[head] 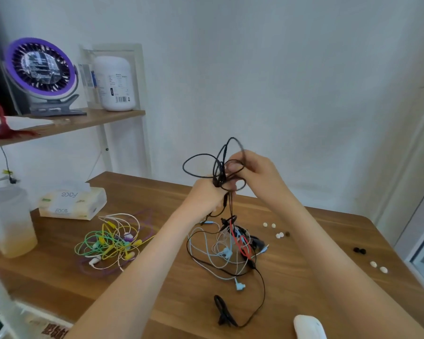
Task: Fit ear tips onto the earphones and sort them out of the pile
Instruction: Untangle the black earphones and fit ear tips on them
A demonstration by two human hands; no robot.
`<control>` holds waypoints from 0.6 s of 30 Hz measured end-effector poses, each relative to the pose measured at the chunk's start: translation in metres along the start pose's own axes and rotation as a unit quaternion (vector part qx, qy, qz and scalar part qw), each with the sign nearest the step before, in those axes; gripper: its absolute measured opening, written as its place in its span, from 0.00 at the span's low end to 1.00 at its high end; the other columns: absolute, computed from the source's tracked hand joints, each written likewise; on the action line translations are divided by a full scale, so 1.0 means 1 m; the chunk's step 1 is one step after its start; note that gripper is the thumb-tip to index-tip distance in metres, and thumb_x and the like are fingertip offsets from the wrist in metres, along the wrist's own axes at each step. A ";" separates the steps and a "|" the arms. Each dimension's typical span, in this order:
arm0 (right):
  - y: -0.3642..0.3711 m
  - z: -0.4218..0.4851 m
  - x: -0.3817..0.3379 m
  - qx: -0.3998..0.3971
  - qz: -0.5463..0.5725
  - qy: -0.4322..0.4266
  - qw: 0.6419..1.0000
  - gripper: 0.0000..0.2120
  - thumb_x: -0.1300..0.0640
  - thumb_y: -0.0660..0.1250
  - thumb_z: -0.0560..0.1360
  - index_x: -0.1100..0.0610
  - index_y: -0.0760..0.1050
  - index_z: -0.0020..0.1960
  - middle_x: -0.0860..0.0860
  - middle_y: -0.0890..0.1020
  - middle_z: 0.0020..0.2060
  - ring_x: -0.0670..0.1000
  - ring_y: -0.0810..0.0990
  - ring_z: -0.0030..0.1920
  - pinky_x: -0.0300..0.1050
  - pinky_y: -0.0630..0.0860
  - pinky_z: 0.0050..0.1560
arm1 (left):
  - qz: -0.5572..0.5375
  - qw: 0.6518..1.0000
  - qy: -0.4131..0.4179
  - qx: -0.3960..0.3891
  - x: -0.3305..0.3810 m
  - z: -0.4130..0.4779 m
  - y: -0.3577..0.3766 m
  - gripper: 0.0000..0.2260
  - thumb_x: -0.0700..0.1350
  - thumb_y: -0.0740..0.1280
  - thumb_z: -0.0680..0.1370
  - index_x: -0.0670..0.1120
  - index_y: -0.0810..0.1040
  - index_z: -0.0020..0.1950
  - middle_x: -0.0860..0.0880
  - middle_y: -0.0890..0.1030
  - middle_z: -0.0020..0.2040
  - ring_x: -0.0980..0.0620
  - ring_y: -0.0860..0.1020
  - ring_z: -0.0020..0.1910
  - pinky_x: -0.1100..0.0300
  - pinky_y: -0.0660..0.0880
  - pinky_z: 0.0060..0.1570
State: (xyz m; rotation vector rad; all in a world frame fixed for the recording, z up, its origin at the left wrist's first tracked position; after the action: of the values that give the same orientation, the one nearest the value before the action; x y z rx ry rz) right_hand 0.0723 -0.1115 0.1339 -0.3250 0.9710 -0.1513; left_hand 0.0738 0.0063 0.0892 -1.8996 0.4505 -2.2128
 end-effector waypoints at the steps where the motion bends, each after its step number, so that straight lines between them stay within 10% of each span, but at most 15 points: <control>1: 0.000 -0.002 0.000 0.007 0.000 -0.007 1.000 0.10 0.66 0.65 0.75 0.52 0.76 0.51 0.48 0.82 0.45 0.46 0.81 0.47 0.44 0.77 0.52 | -0.013 1.000 -0.008 0.009 -0.002 0.001 -0.001 0.13 0.51 0.64 0.79 0.45 0.78 0.39 0.48 0.77 0.31 0.53 0.68 0.23 0.64 0.66 0.23; 5: 0.000 -0.019 0.026 0.039 0.017 0.055 0.998 0.19 0.61 0.65 0.77 0.52 0.66 0.65 0.46 0.75 0.54 0.45 0.77 0.50 0.43 0.76 0.55 | -0.074 0.997 -0.001 0.026 -0.004 0.001 -0.007 0.16 0.49 0.60 0.82 0.43 0.76 0.37 0.49 0.79 0.30 0.54 0.73 0.24 0.64 0.75 0.30; 11: 0.047 -0.049 0.086 -0.175 -0.120 0.201 0.956 0.19 0.44 0.56 0.81 0.56 0.76 0.58 0.46 0.79 0.51 0.47 0.76 0.51 0.44 0.71 0.52 | -0.190 0.980 -0.005 0.060 -0.011 0.006 -0.015 0.12 0.42 0.59 0.82 0.42 0.74 0.40 0.47 0.82 0.41 0.53 0.77 0.30 0.59 0.79 0.38; 18: 0.047 -0.044 0.095 -0.169 -0.070 0.238 0.954 0.07 0.62 0.60 0.78 0.57 0.77 0.50 0.53 0.82 0.43 0.49 0.79 0.38 0.42 0.76 0.41 | -0.155 0.984 -0.001 0.086 -0.020 0.007 -0.023 0.14 0.45 0.59 0.82 0.43 0.72 0.38 0.48 0.78 0.34 0.53 0.73 0.27 0.60 0.76 0.36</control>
State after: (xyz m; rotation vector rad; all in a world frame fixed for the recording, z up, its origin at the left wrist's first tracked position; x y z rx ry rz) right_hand 0.0880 -0.1017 0.0200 -0.6954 1.4561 -0.1975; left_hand 0.0857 0.0341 0.0795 -1.9902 -0.0418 -2.3443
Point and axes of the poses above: each hand's wrist, its own z-axis towards the middle knuckle, its own y-axis out of the palm, x = y × z, the point moved 6 cm from there along z, towards the middle knuckle
